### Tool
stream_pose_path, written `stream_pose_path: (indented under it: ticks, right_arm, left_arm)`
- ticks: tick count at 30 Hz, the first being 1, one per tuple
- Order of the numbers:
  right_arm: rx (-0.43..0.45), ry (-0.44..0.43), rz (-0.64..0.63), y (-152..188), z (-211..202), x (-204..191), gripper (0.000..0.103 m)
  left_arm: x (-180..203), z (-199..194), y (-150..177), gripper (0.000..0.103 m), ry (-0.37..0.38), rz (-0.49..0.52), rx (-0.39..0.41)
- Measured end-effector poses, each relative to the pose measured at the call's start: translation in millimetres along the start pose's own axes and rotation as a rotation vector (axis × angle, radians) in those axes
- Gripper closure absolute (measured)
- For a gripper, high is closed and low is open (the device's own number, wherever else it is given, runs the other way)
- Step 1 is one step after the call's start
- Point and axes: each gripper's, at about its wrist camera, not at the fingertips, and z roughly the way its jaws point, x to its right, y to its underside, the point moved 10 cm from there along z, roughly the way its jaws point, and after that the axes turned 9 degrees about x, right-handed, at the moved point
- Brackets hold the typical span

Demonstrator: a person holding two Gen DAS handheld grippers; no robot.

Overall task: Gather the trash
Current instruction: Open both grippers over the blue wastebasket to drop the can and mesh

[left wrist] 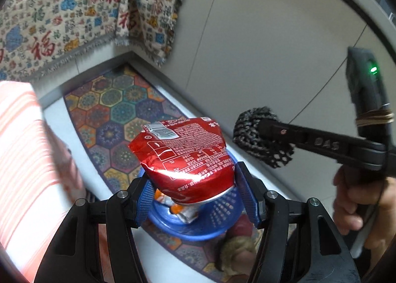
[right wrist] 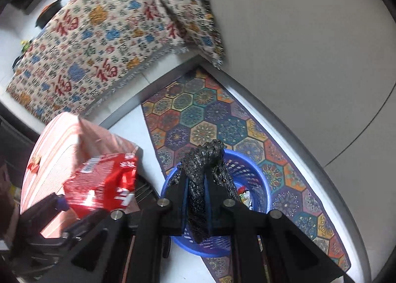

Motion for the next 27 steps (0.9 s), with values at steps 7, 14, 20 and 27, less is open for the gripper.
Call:
stream_pose_path:
  ticks: [7,14,20,27]
  right_arm:
    - [-0.027,0.042,0.047,3,9,22,0.090]
    - [-0.044,0.049,0.075,8,20,31,0.087]
    - [-0.040,0.029,0.095,8,24,27,0.061]
    - [-0.040,0.044,0.096,6,22,27,0.055]
  left_arm:
    - [6,33,14,0.040,-0.004,0.015,-0.045]
    - [6,49,13,0.039,-0.017,0.025,-0.050]
    - [7,55,9,0.028,-0.005,0.037,-0.042]
    - [7,54,6,0.022,-0.006,0.041,-0.025]
